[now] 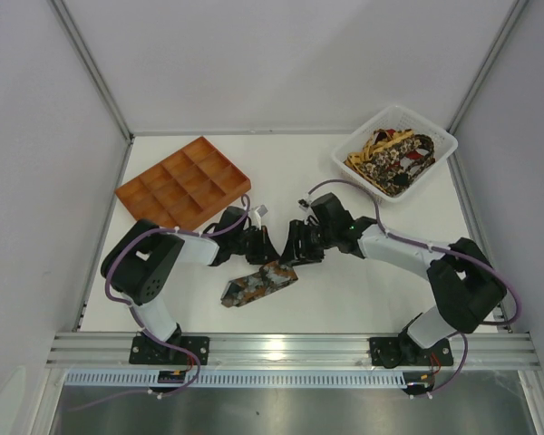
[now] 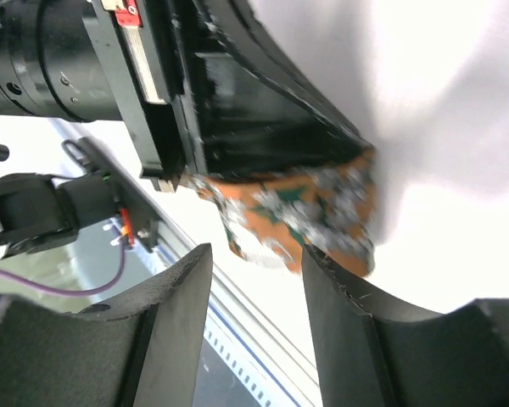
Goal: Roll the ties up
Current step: Roll the tie
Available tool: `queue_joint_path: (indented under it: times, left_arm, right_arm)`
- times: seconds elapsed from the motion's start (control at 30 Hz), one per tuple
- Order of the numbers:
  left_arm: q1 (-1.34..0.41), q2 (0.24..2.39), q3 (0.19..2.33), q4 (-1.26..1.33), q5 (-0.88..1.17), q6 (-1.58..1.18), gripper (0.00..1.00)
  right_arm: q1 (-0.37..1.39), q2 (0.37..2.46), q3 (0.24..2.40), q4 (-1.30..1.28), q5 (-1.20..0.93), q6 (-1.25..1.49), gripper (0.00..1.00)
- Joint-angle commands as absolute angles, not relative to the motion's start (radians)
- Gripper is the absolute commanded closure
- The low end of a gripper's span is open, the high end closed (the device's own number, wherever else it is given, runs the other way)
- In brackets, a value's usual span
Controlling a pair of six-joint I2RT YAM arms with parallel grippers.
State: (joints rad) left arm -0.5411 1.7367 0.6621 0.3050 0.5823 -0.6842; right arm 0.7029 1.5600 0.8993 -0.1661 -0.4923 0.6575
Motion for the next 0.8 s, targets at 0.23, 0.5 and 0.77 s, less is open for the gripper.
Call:
queue_joint_path:
  times: [0.23, 0.5, 0.77]
  left_arm:
    - [-0.549, 1.717, 0.667, 0.336, 0.597, -0.693, 0.99]
    - [-0.551, 1.718, 0.673, 0.327, 0.594, -0.69, 0.99]
    - [-0.555, 1.724, 0.67, 0.321, 0.589, -0.68, 1.0]
  right_arm:
    - [0.875, 1.385, 0.873, -0.491, -0.067, 0.664, 0.63]
    - [1.157, 1.4, 0.744, -0.322, 0.344, 0.888, 1.0]
    - [1.238, 1.497, 0.729, -0.173, 0.46, 0.896, 1.0]
